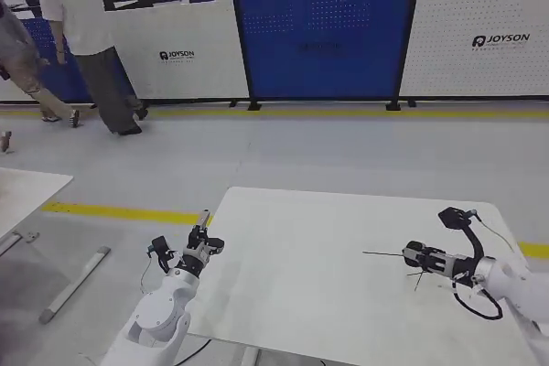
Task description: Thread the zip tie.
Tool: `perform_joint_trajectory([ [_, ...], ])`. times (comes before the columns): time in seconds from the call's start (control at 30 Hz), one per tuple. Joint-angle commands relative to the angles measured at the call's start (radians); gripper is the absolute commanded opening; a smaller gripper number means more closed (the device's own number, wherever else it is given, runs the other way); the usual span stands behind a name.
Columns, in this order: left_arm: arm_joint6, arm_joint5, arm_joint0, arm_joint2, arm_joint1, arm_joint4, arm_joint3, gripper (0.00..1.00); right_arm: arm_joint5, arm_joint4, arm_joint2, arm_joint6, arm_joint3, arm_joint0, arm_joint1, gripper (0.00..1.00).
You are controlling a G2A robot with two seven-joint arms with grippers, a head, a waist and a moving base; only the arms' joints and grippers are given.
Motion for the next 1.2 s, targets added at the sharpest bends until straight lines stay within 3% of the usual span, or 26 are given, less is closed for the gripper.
perform_joint_trajectory([
  [0.0, 0.0, 0.0, 0.0, 0.0, 0.0, 0.0, 0.0, 1.0, -0.016, -0.023, 0.002, -0.027, 0.005, 0.004, -0.001, 0.0],
  [0.1, 0.0, 0.0, 0.0, 0.0, 0.0, 0.0, 0.0, 1.0, -0.116, -0.068, 0.008, -0.06, 0.01, 0.004, 0.001, 0.0],
  [0.17, 0.0, 0.0, 0.0, 0.0, 0.0, 0.0, 0.0, 1.0, -0.235, -0.058, 0.015, -0.045, 0.029, 0.009, 0.003, 0.0],
  [0.2, 0.0, 0.0, 0.0, 0.0, 0.0, 0.0, 0.0, 1.0, -0.247, -0.085, 0.017, -0.038, 0.032, 0.018, 0.005, 0.0],
  [0.4, 0.0, 0.0, 0.0, 0.0, 0.0, 0.0, 0.0, 1.0, -0.247, -0.144, -0.038, -0.004, 0.017, 0.06, 0.011, 0.0],
  [1.03, 0.0, 0.0, 0.0, 0.0, 0.0, 0.0, 0.0, 1.0, -0.247, -0.144, -0.038, -0.004, 0.017, 0.06, 0.011, 0.0],
  [1.17, 0.0, 0.0, 0.0, 0.0, 0.0, 0.0, 0.0, 1.0, -0.235, -0.185, -0.036, -0.049, 0.017, 0.053, 0.01, 0.0],
])
